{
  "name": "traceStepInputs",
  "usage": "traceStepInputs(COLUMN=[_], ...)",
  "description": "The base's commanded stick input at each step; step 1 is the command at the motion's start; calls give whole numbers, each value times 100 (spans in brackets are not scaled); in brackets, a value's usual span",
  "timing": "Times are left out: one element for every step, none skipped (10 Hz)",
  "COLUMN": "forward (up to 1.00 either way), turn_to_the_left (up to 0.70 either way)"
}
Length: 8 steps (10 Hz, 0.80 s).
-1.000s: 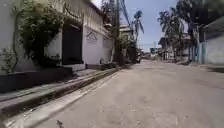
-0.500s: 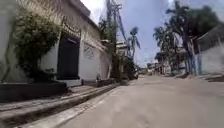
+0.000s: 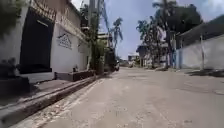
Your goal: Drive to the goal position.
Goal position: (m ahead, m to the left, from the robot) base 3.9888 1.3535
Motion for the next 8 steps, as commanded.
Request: traceStepInputs(forward=[100,100,100,100,100,100,100,100], turn_to_the_left=[0,0,2,4,7,10,12,15])
